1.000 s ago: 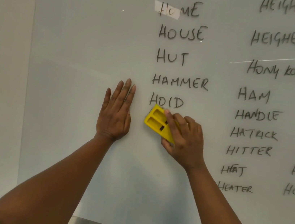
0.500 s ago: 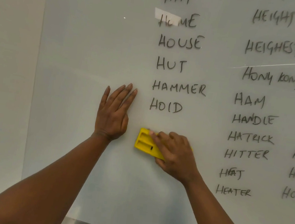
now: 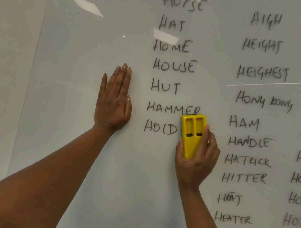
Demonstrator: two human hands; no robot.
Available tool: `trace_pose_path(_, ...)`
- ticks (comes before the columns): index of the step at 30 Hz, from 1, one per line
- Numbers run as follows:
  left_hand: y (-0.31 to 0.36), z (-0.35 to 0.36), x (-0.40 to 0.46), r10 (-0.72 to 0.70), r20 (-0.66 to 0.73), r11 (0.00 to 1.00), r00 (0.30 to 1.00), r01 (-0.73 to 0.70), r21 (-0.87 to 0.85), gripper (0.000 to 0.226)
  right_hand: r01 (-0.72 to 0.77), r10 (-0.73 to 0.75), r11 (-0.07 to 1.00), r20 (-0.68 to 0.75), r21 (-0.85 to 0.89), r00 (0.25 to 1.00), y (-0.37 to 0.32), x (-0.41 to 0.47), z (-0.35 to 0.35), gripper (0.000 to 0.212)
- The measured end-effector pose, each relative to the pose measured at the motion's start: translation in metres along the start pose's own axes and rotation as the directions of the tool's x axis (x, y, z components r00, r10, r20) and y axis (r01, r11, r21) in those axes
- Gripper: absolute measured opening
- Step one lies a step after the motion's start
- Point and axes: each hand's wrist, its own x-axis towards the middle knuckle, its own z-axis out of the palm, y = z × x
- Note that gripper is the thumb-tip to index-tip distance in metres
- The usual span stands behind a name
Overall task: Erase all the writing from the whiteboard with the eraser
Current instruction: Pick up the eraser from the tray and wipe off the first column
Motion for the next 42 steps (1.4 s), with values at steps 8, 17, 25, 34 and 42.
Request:
trace_pose_path(8,-0.002,-0.001,0.001,0.023,-0.002,0.999,1.000,-0.023,0.032,0.060,0.515,-0.515,0.856,0.182,0.050,0.838,-0.028,-0.047,0.012,0.062)
trace_pose_path(17,-0.001,-0.001,-0.001,0.016,0.009,0.999,1.000,-0.016,0.045,0.060,0.275,-0.272,0.959,0.054,-0.065,0.961,-0.003,0.002,0.001,0.059)
trace_pose_path(25,-0.003,-0.002,-0.001,0.027,0.005,0.999,1.000,-0.027,0.032,0.060,0.569,-0.563,0.822,0.167,0.012,0.810,-0.033,-0.020,0.013,0.064)
trace_pose_path(34,-0.002,-0.001,-0.002,0.016,0.007,1.000,1.000,-0.016,0.024,0.060,0.376,-0.367,0.923,0.101,-0.086,0.925,0.006,0.013,-0.003,0.060)
trace_pose_path(42,-0.004,-0.002,-0.003,0.033,0.016,0.999,0.999,-0.033,0.033,0.061,0.441,-0.439,0.897,0.117,0.009,0.891,-0.049,0.005,0.019,0.065)
